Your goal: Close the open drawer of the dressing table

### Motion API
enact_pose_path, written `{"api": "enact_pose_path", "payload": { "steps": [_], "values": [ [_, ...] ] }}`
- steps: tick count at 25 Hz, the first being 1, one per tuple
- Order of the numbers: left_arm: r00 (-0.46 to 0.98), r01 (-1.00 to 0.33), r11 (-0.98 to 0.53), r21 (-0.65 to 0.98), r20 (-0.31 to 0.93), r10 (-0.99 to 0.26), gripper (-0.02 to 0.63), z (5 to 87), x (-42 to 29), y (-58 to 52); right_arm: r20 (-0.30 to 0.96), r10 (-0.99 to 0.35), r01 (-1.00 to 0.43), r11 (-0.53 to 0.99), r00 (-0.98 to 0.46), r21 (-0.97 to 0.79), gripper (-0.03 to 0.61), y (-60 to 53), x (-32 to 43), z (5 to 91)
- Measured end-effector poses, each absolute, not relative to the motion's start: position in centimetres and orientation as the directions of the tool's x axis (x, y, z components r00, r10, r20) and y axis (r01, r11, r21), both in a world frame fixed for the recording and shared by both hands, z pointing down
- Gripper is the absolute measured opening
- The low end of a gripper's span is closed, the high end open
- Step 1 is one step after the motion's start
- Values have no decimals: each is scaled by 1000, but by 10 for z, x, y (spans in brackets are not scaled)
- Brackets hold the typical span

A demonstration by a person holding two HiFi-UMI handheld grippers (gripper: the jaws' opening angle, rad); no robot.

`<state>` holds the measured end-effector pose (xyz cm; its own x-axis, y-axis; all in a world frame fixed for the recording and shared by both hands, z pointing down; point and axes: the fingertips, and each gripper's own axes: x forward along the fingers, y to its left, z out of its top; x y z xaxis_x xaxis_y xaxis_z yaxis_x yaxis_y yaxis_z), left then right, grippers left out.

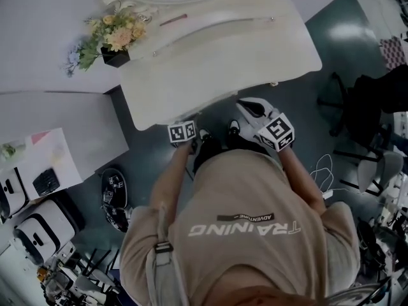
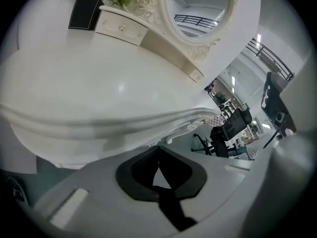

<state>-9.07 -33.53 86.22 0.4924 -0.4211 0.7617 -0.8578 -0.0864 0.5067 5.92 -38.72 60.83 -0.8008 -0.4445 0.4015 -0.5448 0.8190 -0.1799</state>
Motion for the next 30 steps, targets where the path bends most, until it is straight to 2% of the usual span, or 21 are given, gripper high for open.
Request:
{"api": "enact_pose_path", "payload": {
  "steps": [8,17,21,25,30],
  "values": [
    [470,-843,26,537,759,-452,8,862,-118,-350,395,-460,-558,810,-795,-180,3,-397,45,602],
    [458,-862,-30,506,753,-473,8,841,-118,-336,372,-420,-510,839,-828,-189,3,-385,40,598],
    [456,-839,20,543,723,-519,8,821,-113,-320,380,-386,-481,855,-841,-195,3,-373,44,601],
    [436,-846,-4,533,688,-580,9,789,-110,-320,375,-365,-458,868,-852,-194,3,-370,49,599],
    [355,-909,-102,404,621,-699,9,720,-111,-336,300,-389,-475,824,-871,-308,3,-378,61,588]
  ]
}}
